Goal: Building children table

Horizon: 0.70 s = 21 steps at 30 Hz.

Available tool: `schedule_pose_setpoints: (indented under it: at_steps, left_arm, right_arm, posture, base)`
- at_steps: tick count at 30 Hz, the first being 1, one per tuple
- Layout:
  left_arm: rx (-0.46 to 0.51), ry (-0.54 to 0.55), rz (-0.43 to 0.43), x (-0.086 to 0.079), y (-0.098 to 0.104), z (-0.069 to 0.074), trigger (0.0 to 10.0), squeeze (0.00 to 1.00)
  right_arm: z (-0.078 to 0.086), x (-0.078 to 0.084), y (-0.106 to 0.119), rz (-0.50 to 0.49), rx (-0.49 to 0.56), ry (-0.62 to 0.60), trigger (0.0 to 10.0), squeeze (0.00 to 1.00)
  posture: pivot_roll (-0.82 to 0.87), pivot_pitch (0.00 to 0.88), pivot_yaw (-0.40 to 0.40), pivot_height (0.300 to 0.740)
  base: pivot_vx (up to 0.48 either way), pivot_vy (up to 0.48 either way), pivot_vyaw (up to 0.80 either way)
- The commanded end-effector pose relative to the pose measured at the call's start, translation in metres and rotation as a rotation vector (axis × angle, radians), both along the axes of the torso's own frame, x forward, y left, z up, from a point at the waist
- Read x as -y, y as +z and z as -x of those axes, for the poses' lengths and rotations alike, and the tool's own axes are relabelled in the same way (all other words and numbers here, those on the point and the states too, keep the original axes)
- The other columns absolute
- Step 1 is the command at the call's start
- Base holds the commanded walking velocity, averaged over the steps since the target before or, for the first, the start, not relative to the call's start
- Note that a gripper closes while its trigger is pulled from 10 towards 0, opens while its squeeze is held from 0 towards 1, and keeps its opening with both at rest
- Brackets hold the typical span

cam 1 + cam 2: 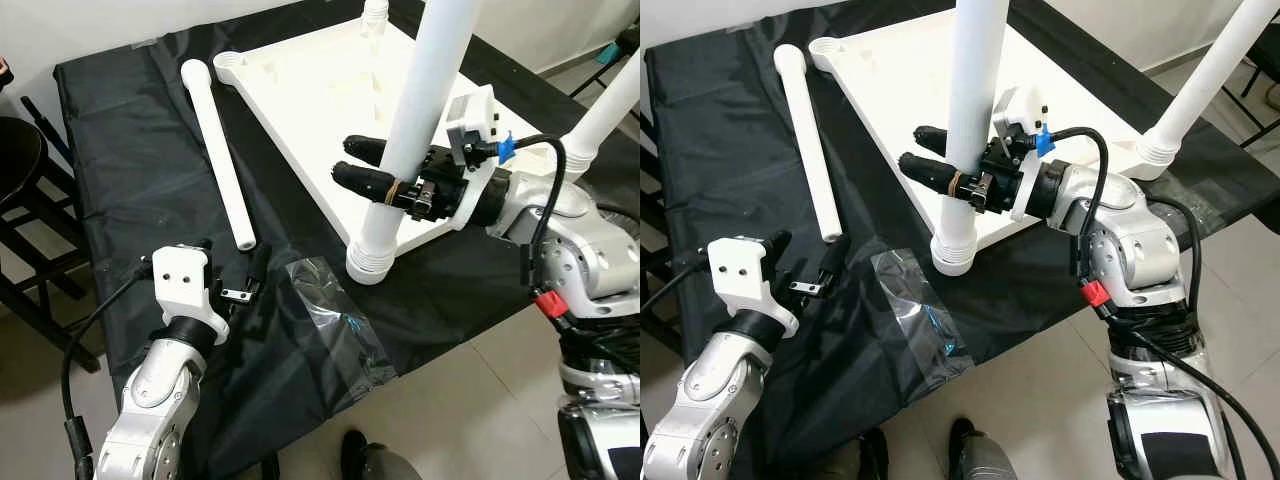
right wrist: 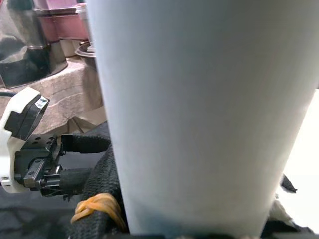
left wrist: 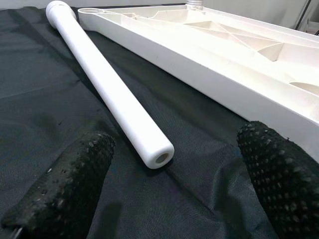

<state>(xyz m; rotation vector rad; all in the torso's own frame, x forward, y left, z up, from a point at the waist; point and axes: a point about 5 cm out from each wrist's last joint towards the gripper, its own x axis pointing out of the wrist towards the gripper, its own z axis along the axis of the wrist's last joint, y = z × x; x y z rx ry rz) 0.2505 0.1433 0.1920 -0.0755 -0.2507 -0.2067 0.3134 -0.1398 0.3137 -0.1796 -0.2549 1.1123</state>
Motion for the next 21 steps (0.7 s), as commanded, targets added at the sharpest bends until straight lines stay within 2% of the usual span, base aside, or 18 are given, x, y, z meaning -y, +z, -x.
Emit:
schedule_pose_setpoints:
  at_steps: [1, 10, 17, 20, 21]
  left_arm:
    - [-0.009, 0.011, -0.010, -0.001, -0.003, 0.002, 10.0, 0.00]
    - [-0.008, 0.012, -0.009, -0.001, -0.003, 0.002, 10.0, 0.00]
    - [-0.006, 0.014, -0.008, -0.002, -0.003, 0.002, 10.0, 0.00]
    - [-0.005, 0.014, -0.009, -0.002, -0.003, 0.001, 10.0, 0.00]
    - [-0.005, 0.014, -0.009, -0.002, -0.003, 0.001, 10.0, 0.00]
  right_arm:
    - [0.001, -0.006, -0.009, 0.030, -0.031, -0.006, 10.0, 0.00]
    - [-0.002, -0.008, -0.016, 0.035, -0.043, -0.069, 10.0, 0.00]
    - [0.002, -0.023, -0.026, -0.015, -0.032, -0.204, 10.0, 0.00]
    - [0.001, -0.025, -0.029, -0.038, -0.019, -0.306, 10.0, 0.00]
    - [0.001, -0.025, -0.029, -0.038, -0.019, -0.306, 10.0, 0.00]
  posture:
    - [-0.02, 0.342, -0.020, 0.740]
    - [-0.03, 0.344, -0.021, 0.740]
    - [-0.03, 0.345, -0.021, 0.740]
    - [-0.03, 0.345, -0.022, 0.740]
    - [-0.03, 0.345, -0.022, 0.740]
  base:
    - [0.000, 0.000, 0.00]
    - [0.000, 0.000, 0.00]
    - [0.000, 0.000, 0.00]
    - [0.000, 0.000, 0.00]
    - [0.000, 0.000, 0.00]
